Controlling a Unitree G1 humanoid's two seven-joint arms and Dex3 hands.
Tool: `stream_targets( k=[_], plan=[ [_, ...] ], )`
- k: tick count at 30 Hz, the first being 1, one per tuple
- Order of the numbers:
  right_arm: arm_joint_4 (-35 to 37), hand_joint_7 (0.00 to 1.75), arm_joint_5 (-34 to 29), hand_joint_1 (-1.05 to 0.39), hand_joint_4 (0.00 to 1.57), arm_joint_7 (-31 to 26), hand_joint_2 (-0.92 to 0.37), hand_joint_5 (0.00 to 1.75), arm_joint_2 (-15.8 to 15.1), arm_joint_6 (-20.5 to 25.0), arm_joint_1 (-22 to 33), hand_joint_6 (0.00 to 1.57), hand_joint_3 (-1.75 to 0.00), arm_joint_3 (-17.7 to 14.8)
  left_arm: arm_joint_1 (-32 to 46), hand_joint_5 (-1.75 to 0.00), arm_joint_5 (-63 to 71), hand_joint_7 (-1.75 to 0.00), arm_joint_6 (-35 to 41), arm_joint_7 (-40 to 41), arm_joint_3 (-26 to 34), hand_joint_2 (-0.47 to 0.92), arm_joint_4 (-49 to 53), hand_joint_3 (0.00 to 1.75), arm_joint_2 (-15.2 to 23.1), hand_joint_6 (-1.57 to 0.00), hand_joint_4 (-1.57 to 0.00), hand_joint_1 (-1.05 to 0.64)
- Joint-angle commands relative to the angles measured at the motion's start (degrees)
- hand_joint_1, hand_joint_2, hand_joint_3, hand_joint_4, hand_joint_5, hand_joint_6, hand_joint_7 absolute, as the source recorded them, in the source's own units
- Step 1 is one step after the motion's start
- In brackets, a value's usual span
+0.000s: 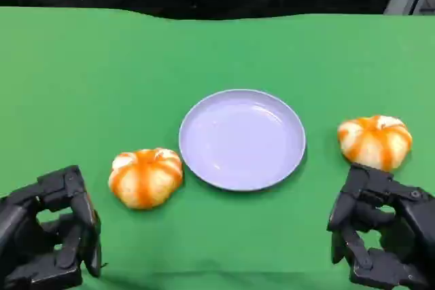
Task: Grasp the bread from the table and place it into the plate.
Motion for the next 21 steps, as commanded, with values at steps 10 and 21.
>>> stream_targets(
  k=[10,21],
  plan=[
    [-0.39,1.56,0.02,-0.01,0.76,-0.27,-0.67,1.75,-0.65,-0.26,0.31,0.66,-1.07,-0.68,0.55,-1.75,1.29,-1.75,-0.34,0.05,0.03,0.71,-0.32,1.28,1.12,-0.66,-0.86,0.23],
    [-0.34,1.56,0.48,-0.02,0.76,-0.08,-0.67,1.75,-0.74,0.63,-0.03,0.66,-1.06,-0.71,-0.04,-1.08,11.1,-0.86,-11.56,1.66,-1.26,0.77,1.49,0.73,0.53,-0.5,-0.43,-0.04]
  ],
)
